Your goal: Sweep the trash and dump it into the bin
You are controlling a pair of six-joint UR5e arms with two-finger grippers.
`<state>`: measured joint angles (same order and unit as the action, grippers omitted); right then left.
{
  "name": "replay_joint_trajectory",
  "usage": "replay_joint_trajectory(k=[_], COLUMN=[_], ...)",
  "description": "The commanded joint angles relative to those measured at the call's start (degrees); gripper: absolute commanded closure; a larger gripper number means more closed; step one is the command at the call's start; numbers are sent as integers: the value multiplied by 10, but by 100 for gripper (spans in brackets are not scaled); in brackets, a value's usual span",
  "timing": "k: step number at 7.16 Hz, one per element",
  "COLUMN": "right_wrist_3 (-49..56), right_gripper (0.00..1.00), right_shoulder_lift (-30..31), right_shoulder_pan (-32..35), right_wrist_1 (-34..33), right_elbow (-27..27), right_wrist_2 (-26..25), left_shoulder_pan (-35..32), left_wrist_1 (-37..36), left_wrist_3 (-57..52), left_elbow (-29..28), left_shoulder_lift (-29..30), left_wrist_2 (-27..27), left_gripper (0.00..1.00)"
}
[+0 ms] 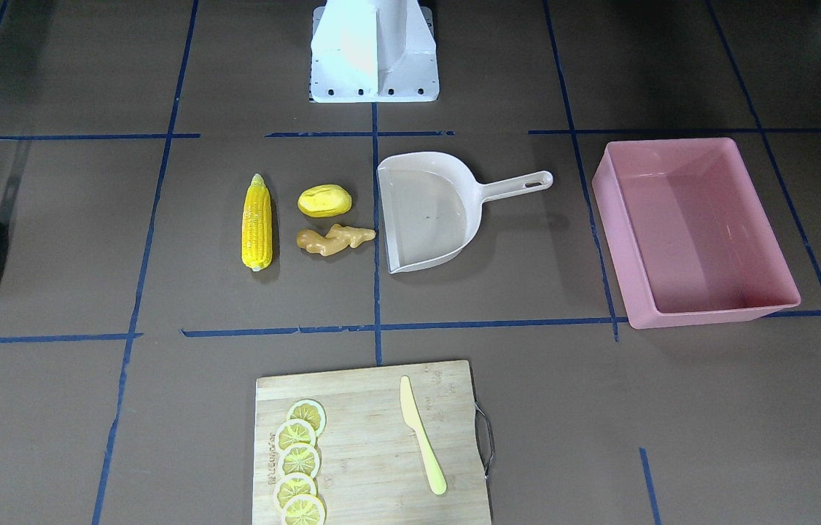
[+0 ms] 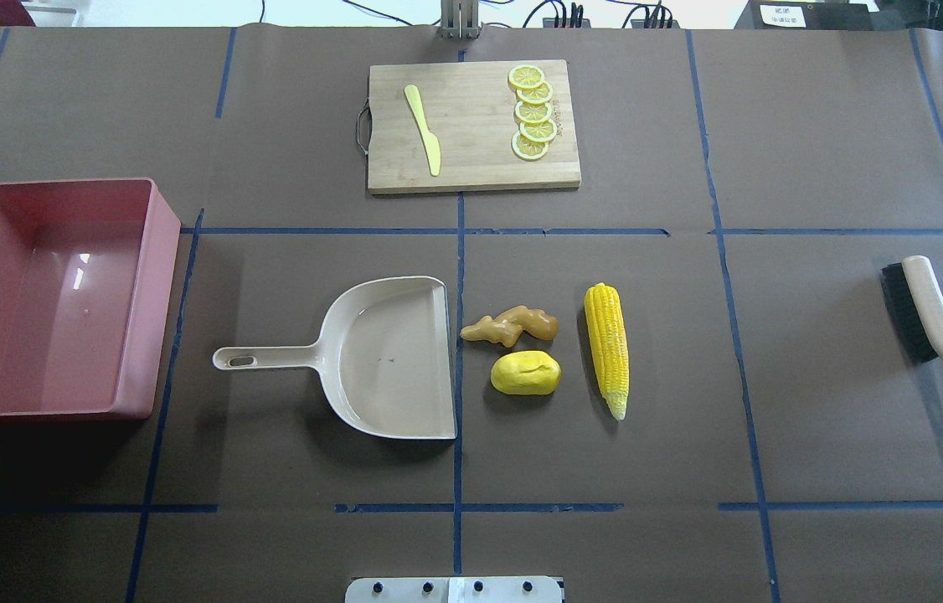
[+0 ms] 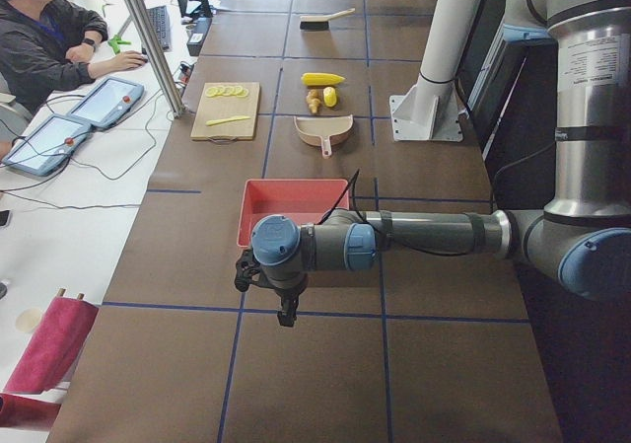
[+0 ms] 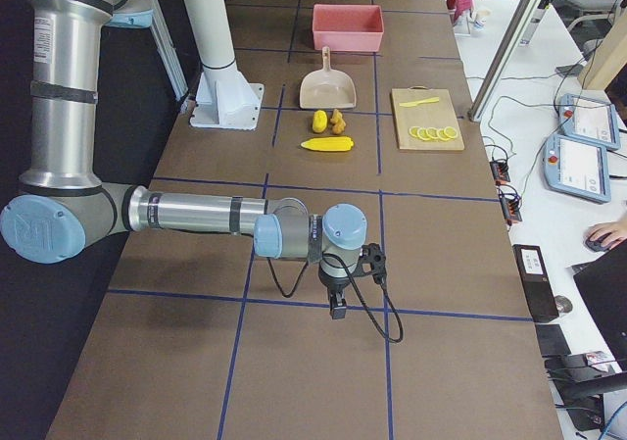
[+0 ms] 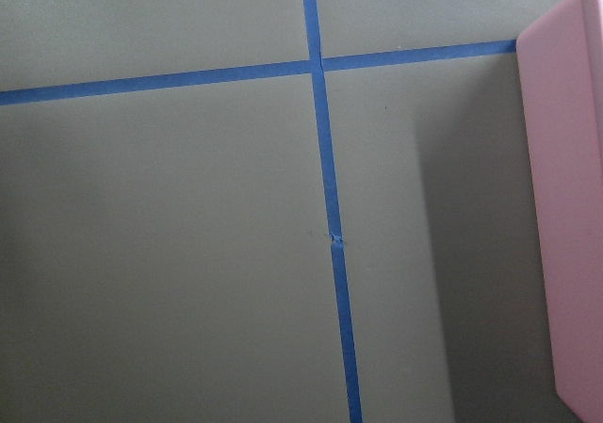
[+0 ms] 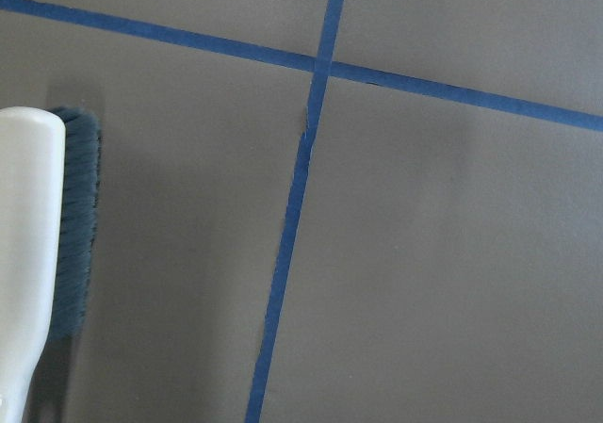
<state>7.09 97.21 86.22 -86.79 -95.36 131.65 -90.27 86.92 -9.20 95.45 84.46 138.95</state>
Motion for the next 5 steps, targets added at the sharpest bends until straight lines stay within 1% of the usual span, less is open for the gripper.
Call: replay_joint_trajectory(k=[1, 5], right_wrist_3=[5, -3], right_gripper=[0, 0], right_shoulder_lift=[0, -2], right_shoulder_pan=[0, 0], right_wrist_1=[0, 0], right_elbow=[-1, -15], right_wrist_2=[0, 0], left_shoulder_pan=[0, 1], left_wrist_1=[0, 6], left_wrist_3=[0, 4], left_elbow=[3, 9], left_shoulder_lift=[0, 3], left_wrist_2=[0, 1], left_gripper=[0, 0])
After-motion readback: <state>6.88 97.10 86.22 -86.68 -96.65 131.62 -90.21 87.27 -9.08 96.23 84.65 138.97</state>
